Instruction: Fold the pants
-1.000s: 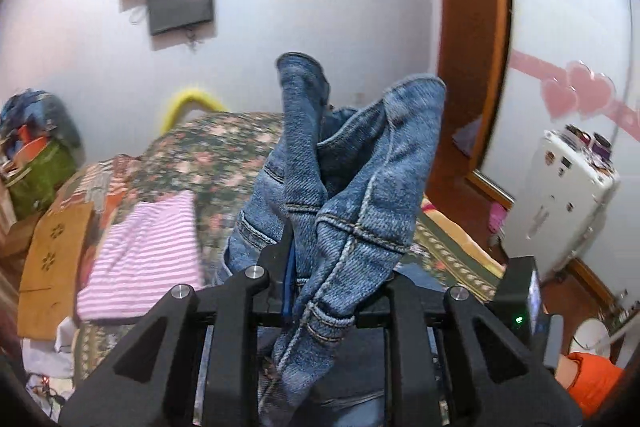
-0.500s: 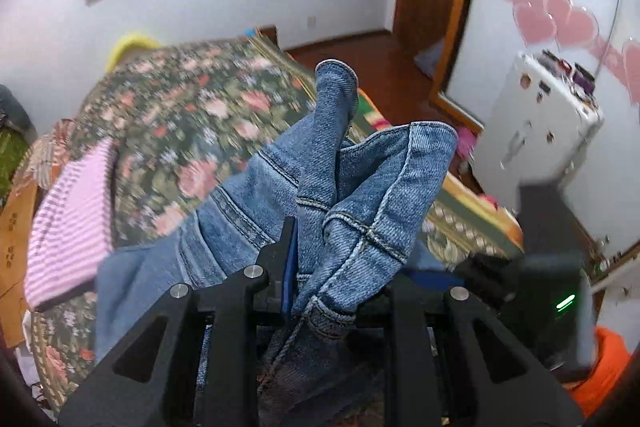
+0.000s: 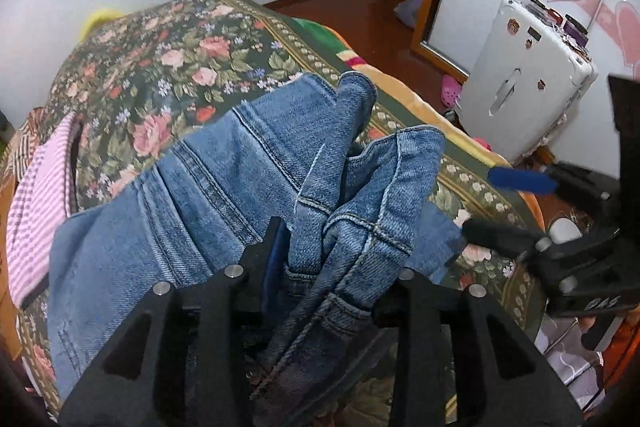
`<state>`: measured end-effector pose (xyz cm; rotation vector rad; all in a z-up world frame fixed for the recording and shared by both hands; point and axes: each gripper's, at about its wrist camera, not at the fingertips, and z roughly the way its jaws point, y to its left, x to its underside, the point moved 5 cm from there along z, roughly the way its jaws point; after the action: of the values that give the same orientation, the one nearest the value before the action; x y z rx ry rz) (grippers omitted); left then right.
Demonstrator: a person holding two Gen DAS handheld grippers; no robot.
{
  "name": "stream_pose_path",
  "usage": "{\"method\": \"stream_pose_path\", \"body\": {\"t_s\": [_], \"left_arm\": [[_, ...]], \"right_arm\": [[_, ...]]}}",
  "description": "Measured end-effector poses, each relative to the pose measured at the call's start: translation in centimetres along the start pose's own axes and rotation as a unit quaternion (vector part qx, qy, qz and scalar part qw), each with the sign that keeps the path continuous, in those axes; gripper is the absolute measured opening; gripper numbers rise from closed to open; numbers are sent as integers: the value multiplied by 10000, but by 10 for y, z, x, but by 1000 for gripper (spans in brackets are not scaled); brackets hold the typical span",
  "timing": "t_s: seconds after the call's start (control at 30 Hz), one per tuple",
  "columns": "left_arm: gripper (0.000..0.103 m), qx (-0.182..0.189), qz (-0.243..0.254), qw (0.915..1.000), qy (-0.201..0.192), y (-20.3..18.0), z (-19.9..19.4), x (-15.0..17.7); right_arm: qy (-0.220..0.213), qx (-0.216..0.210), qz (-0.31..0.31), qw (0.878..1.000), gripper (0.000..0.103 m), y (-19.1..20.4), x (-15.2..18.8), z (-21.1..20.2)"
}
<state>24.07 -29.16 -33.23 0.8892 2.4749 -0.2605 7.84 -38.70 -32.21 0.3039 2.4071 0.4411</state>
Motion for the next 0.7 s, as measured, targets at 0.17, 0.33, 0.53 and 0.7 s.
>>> {"method": "stream_pose_path", "body": {"t_s": [0.17,0.33,0.53,0.7], "left_arm": [[37,315,-328,9989,56,7,-2,8],[39,171,-267,9995,5,1,-1,14],[39,115,-248,9996,46,0,-3,15],[41,132,-168,9996,177,2,-13,23]], "right_arm": [[-307,-111,16,9995,69,5,-12,-16],[-542,-246,-84,9982,69,15,-29,-17],[-31,-94,-258,9996,69,14,-21,32],[258,-205,-373,9988,70,16,-6,49]]}}
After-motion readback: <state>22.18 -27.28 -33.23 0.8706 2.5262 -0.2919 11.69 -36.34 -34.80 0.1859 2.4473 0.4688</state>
